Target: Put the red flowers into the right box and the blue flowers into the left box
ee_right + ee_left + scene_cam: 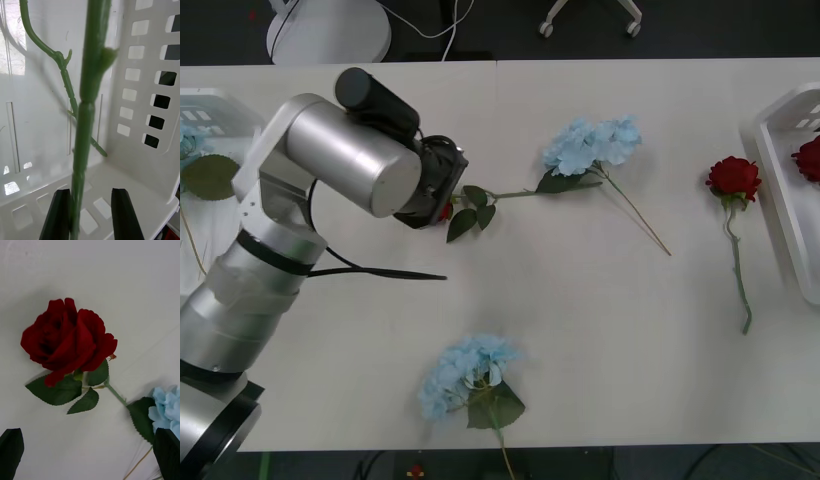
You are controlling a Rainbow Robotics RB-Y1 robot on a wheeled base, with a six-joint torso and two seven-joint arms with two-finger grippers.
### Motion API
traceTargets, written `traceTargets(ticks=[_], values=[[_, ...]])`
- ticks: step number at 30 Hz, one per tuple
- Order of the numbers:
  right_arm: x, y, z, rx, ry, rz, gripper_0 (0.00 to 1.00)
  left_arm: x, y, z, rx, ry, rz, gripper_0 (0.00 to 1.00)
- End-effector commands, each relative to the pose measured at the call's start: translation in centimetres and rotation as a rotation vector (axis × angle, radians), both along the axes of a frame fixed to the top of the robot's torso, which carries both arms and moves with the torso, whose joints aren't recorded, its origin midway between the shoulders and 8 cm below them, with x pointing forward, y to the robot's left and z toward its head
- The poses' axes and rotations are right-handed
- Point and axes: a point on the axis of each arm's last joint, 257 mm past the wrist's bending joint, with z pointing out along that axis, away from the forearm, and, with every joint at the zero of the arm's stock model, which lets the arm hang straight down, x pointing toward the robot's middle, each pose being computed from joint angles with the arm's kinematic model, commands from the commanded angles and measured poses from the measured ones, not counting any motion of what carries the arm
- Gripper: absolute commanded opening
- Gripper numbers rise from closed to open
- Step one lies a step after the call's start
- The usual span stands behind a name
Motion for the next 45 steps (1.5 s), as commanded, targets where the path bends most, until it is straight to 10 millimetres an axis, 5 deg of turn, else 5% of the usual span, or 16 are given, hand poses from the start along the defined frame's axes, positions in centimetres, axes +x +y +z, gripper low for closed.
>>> traceTargets(ticks=[1,9,18,19,20,21,22,24,28,33,38,45], values=[[2.1,0.8,1.9,-0.020,-0.028,0.036,0.63,2.4,-6.0,1.7,-0.086,-0.056,0.084,1.00],[2.0,1.6,2.0,0.052,-0.019,0.034,0.85,6.8,-6.6,-1.6,-0.139,-0.057,0.265,1.00],[3.2,10.5,5.7,0.407,0.004,0.066,0.95,8.0,-3.1,-5.0,-0.064,-0.026,0.330,1.00],[3.8,12.5,6.4,0.453,-0.004,0.099,0.96,8.1,-2.3,-5.4,-0.045,-0.024,0.341,0.96],[4.3,13.9,6.9,0.484,-0.014,0.130,0.96,8.2,-1.7,-5.7,-0.032,-0.023,0.347,0.63],[4.6,14.5,6.9,0.494,-0.016,0.149,0.96,8.2,-1.5,-5.9,-0.026,-0.021,0.350,0.48],[5.3,16.6,6.8,0.530,-0.024,0.192,0.96,8.1,-0.9,-6.6,-0.010,-0.011,0.358,0.16],[5.8,18.9,6.2,0.558,-0.016,0.235,0.96,8.0,-0.3,-7.1,0.005,-0.002,0.364,0.01],[6.9,23.1,3.9,0.601,-0.007,0.294,0.96,7.4,1.3,-8.7,0.071,0.027,0.345,0.00],[7.5,26.0,1.7,0.668,-0.022,0.269,0.96,6.6,2.5,-9.8,0.137,0.057,0.312,0.00],[8.2,27.8,0.1,0.717,-0.047,0.249,0.96,7.4,1.7,-7.4,0.122,0.011,0.278,0.00],[9.4,28.3,-1.9,0.749,-0.098,0.223,0.96,6.6,1.0,-0.2,0.184,-0.040,0.041,0.00]])
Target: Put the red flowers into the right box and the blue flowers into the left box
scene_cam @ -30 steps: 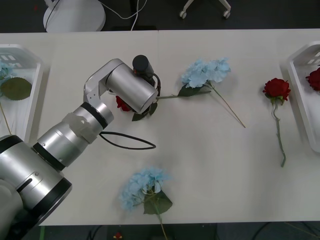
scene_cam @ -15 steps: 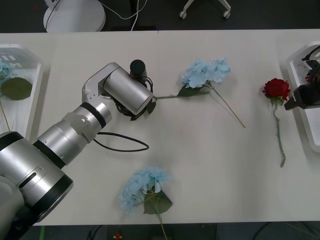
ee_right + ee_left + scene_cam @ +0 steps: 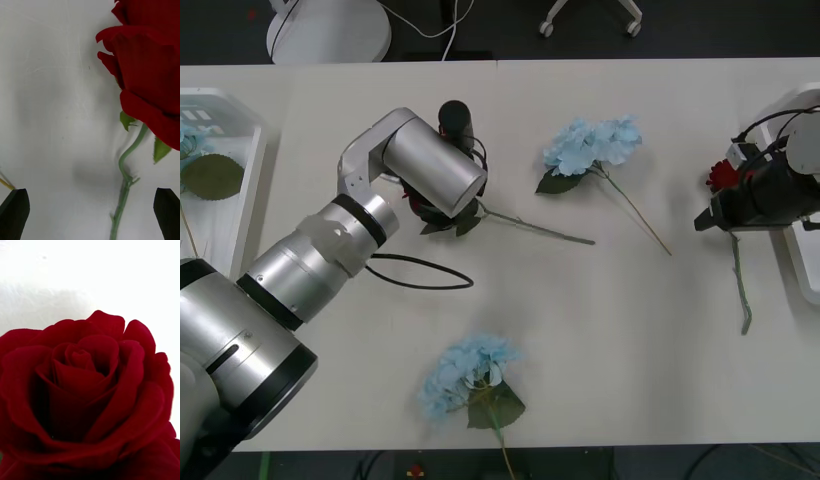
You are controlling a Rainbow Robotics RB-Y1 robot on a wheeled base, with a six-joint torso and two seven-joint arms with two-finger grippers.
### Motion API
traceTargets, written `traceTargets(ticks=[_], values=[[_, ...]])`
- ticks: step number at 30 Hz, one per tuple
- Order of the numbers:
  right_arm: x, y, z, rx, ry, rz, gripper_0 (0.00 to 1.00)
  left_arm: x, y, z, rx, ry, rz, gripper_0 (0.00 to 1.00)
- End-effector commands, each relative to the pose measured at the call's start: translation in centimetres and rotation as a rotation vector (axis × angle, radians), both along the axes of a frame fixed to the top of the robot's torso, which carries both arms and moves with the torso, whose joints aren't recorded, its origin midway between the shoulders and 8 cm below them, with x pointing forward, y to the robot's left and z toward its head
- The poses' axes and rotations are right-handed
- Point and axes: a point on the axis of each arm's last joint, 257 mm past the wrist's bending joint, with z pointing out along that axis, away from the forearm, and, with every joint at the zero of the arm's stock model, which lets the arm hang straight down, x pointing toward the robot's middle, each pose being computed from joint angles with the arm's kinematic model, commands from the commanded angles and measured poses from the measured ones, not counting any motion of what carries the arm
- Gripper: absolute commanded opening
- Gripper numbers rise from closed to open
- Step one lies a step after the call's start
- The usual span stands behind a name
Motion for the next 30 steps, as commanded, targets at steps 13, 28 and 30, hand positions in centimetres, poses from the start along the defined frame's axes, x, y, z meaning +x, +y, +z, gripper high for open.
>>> traceTargets(ticks=[13,28,30], values=[[3.2,0.8,-0.2,0.036,-0.091,-0.058,0.96,-2.6,-3.7,17.1,0.282,-0.488,-0.850,0.00],[3.3,2.2,-1.9,0.071,-0.091,-0.080,0.96,-10.8,-14.1,25.6,-0.117,-0.850,-0.995,0.00],[3.4,2.3,-2.0,0.074,-0.094,-0.079,0.82,-11.3,-14.8,25.8,-0.132,-0.854,-1.008,0.00]])
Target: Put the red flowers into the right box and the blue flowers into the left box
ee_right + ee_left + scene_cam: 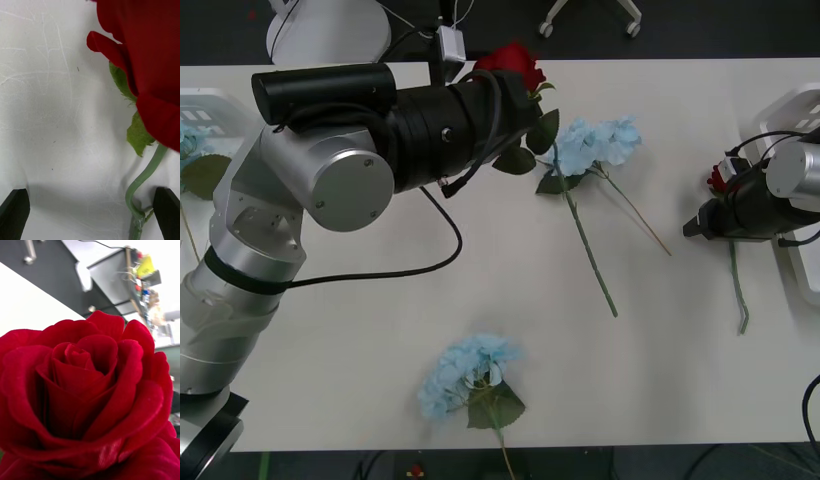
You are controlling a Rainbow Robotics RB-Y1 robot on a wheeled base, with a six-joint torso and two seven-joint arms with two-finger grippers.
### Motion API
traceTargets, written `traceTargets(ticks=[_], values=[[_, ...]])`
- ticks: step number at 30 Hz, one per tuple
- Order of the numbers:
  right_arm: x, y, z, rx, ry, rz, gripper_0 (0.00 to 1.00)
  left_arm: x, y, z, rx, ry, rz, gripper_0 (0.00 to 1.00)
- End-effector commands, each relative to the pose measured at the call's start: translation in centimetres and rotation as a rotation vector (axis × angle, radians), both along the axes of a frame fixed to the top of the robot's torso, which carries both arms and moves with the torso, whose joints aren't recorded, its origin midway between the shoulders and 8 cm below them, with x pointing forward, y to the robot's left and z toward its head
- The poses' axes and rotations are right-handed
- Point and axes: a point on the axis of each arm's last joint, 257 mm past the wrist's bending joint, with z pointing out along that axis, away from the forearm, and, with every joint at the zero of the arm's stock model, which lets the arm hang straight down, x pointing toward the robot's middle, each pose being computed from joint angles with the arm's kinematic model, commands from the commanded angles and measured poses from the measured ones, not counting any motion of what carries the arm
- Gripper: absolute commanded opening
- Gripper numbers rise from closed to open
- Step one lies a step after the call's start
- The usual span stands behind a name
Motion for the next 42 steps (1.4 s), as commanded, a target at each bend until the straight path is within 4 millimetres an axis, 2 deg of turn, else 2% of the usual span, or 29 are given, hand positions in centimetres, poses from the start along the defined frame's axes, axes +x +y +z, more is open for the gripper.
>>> traceTargets(ticks=[1,2,4,5,6,7,12,16,20,24,26,27,28,30,32,33,38,39,42], values=[[1.9,2.3,1.4,0.041,-0.042,-0.013,0.70,-2.3,-2.3,3.2,-0.062,-0.069,-0.067,0.00],[1.9,2.3,1.3,0.042,-0.042,-0.013,0.61,-2.4,-2.6,3.3,-0.068,-0.077,-0.072,0.00],[2.0,2.4,1.2,0.044,-0.043,-0.015,0.37,-2.6,-2.9,3.1,-0.065,-0.083,-0.076,0.00],[2.0,2.5,1.2,0.045,-0.044,-0.014,0.18,-2.6,-3.1,3.1,-0.064,-0.083,-0.078,0.00],[2.0,2.5,1.2,0.046,-0.042,-0.015,0.05,-2.7,-3.2,3.1,-0.063,-0.084,-0.080,0.00],[2.0,2.5,1.2,0.046,-0.042,-0.015,0.00,-2.7,-3.2,3.0,-0.061,-0.084,-0.080,0.00],[1.9,3.1,1.3,0.072,-0.041,-0.012,0.00,-2.7,-3.2,2.9,-0.058,-0.083,-0.080,0.00],[1.8,3.3,2.6,0.119,-0.028,-0.012,0.00,-2.5,-3.1,2.9,-0.054,-0.089,-0.072,0.00],[1.9,3.1,5.4,0.179,-0.022,-0.013,0.00,-2.3,-2.9,2.8,-0.048,-0.093,-0.065,0.00],[2.1,2.5,9.1,0.226,-0.033,-0.007,0.00,-2.2,-2.8,2.9,-0.047,-0.096,-0.060,0.00],[2.2,1.8,11.3,0.253,-0.055,-0.005,0.00,-2.1,-2.7,2.8,-0.041,-0.101,-0.056,0.00],[2.5,1.3,13.1,0.267,-0.086,-0.002,0.00,-2.0,-2.6,2.9,-0.037,-0.106,-0.051,0.00],[2.6,1.0,13.8,0.268,-0.097,0.000,0.00,-2.0,-2.6,2.8,-0.037,-0.105,-0.050,0.00],[3.1,-0.2,15.9,0.250,-0.144,0.003,0.00,-1.9,-2.5,2.7,-0.033,-0.105,-0.046,0.00],[3.4,-2.2,18.5,0.219,-0.196,-0.006,0.00,-1.8,-2.5,2.8,-0.034,-0.106,-0.044,0.00],[3.4,-4.0,20.3,0.190,-0.232,-0.018,0.00,-1.8,-2.5,2.7,-0.033,-0.105,-0.043,0.00],[2.8,-8.7,24.3,0.083,-0.301,0.000,0.00,-1.7,-2.4,2.7,-0.035,-0.102,-0.037,0.00],[2.5,-10.1,25.3,0.045,-0.316,0.011,0.00,-1.6,-2.3,2.7,-0.037,-0.101,-0.034,0.00],[1.4,-14.2,26.6,-0.092,-0.314,0.024,0.00,-1.6,-2.3,2.7,-0.036,-0.100,-0.032,0.00]])
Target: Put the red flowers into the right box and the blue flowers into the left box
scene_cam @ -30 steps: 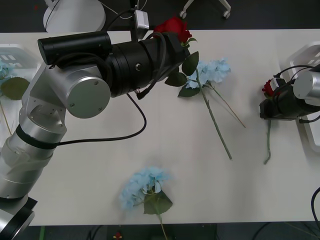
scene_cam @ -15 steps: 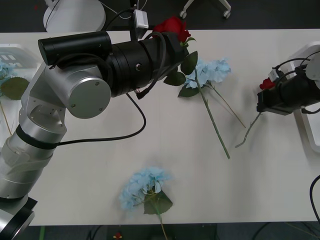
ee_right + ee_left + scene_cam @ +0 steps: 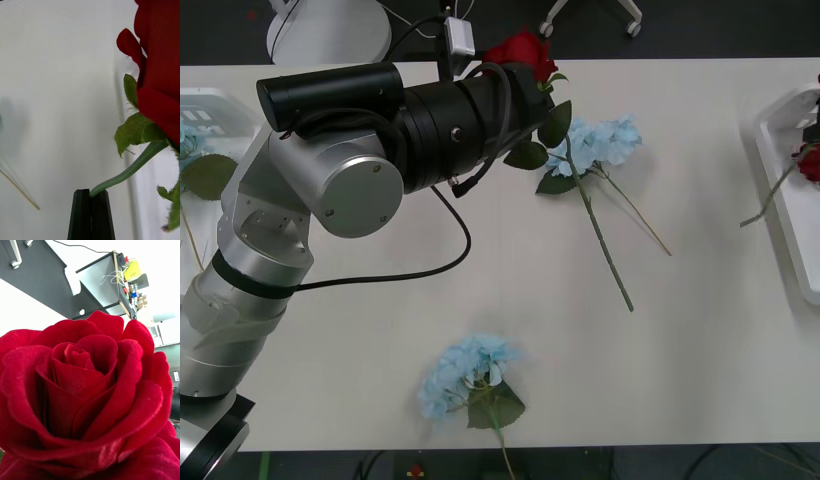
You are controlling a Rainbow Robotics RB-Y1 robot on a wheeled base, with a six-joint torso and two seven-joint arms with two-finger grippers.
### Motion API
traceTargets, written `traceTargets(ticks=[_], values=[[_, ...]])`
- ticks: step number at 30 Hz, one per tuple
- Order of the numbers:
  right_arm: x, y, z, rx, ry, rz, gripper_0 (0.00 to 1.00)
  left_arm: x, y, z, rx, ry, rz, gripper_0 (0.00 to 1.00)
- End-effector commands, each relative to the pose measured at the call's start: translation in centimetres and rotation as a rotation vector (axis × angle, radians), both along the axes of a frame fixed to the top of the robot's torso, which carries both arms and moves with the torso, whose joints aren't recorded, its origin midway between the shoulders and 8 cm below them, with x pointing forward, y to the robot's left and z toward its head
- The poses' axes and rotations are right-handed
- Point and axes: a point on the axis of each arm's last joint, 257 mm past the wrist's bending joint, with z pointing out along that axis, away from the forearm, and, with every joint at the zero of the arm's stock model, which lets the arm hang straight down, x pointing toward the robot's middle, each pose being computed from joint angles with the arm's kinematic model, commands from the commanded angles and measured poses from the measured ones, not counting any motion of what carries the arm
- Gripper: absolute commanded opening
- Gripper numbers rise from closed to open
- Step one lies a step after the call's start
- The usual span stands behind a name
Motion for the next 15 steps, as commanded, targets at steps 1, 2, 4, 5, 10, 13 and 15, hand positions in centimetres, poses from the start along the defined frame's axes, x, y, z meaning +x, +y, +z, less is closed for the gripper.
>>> traceTargets(ticks=[1,2,4,5,10,13,15], values=[[-1.0,-7.9,6.8,-0.278,-0.074,0.005,0.00,-1.3,-1.4,1.5,-0.018,-0.046,-0.030,0.00],[-1.2,-9.2,6.7,-0.322,-0.062,-0.007,0.00,-1.3,-1.4,1.5,-0.020,-0.046,-0.029,0.00],[-1.5,-12.0,6.3,-0.425,-0.046,-0.035,0.00,-1.3,-1.4,1.4,-0.020,-0.042,-0.027,0.00],[-1.5,-12.6,6.0,-0.449,-0.043,-0.038,0.00,-1.3,-1.3,1.4,-0.020,-0.044,-0.027,0.00],[-0.9,-15.9,3.8,-0.594,-0.020,-0.077,0.00,-1.2,-1.3,1.3,-0.019,-0.041,-0.022,0.00],[-0.2,-16.0,2.4,-0.691,0.002,-0.065,0.00,-1.1,-1.2,1.3,-0.017,-0.043,-0.020,0.00],[0.4,-15.9,1.8,-0.750,0.004,-0.049,0.00,-1.1,-1.2,1.4,-0.018,-0.044,-0.020,0.00]])
